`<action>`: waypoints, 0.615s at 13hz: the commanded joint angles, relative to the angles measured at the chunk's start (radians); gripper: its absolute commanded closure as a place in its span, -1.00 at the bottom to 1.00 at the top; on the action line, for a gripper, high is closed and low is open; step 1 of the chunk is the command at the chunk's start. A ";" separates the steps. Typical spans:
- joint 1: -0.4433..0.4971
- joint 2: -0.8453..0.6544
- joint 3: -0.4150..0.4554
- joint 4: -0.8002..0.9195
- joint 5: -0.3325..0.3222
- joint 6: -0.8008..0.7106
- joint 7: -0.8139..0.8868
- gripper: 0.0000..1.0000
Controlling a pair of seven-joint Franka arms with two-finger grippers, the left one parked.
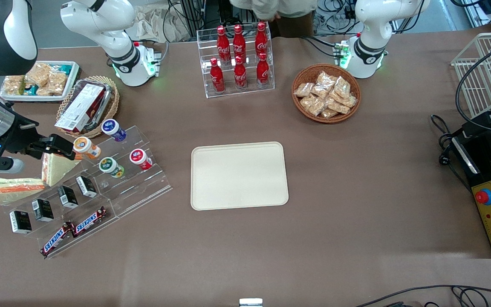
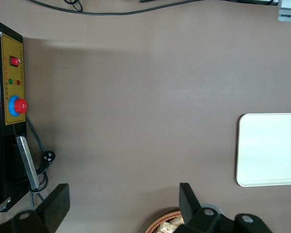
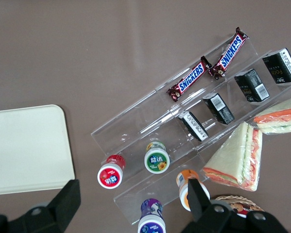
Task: Place green gum on tray
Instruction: 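Move the right gripper over the green gum bottle in the rack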
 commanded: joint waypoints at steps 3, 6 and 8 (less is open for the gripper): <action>-0.008 0.013 -0.007 0.018 0.008 -0.012 -0.063 -0.97; -0.025 0.013 -0.020 0.007 0.006 -0.017 -0.380 -0.97; -0.034 0.007 -0.046 -0.046 0.014 -0.005 -0.497 -0.97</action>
